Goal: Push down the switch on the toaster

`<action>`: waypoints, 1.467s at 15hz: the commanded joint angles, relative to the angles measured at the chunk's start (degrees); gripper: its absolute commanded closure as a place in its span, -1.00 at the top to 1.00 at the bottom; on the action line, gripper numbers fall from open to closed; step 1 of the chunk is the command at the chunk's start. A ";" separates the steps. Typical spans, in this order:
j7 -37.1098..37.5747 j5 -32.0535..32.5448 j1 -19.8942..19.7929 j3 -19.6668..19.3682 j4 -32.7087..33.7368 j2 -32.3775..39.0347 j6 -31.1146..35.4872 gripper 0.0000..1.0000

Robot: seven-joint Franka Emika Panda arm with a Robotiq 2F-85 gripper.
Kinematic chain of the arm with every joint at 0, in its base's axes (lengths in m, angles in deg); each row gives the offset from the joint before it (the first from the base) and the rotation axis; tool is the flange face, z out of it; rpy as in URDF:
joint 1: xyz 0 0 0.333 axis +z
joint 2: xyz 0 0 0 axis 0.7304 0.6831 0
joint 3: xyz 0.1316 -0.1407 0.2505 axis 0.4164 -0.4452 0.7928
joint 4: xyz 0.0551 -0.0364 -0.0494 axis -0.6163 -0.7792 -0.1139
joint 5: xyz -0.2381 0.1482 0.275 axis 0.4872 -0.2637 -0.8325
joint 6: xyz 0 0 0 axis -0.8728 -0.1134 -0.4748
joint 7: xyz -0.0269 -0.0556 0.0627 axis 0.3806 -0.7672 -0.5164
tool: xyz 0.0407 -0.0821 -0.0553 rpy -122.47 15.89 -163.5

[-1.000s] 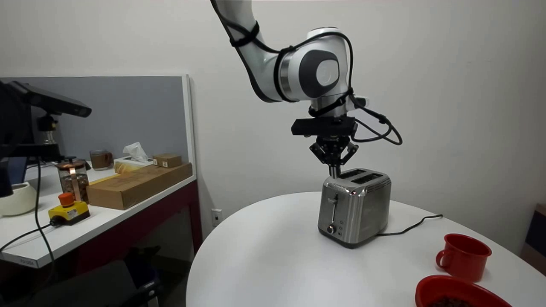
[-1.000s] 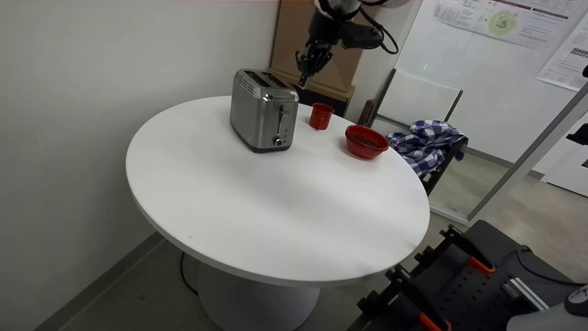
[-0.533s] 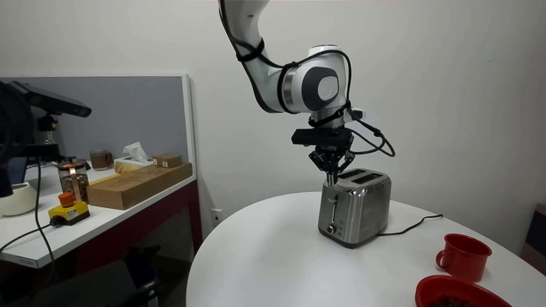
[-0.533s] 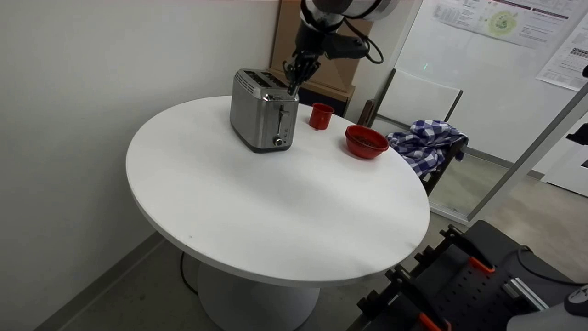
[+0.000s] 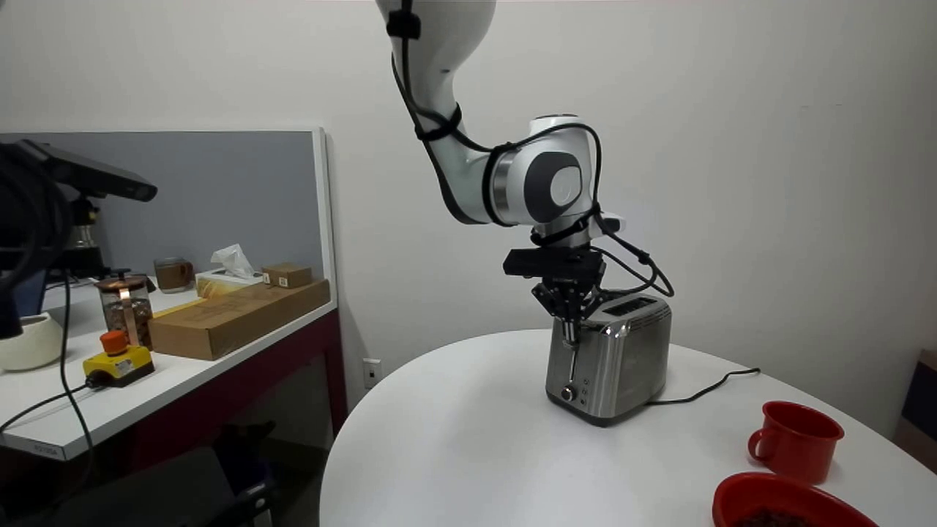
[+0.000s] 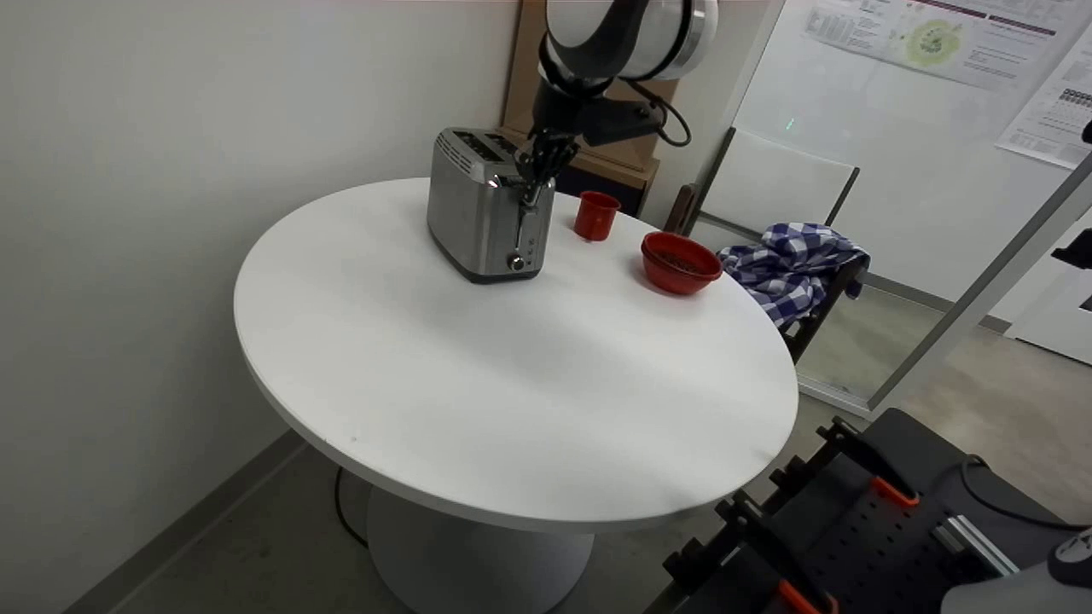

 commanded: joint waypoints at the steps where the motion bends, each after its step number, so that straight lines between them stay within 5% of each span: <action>1: 2.91 2.87 1.79 -1.86 3.14 4.03 2.86 -0.99; 20: 4.48 3.17 2.59 -2.67 7.32 11.39 -3.51 -0.99; 22: 4.19 1.35 1.52 -1.32 7.60 9.54 -6.54 -0.44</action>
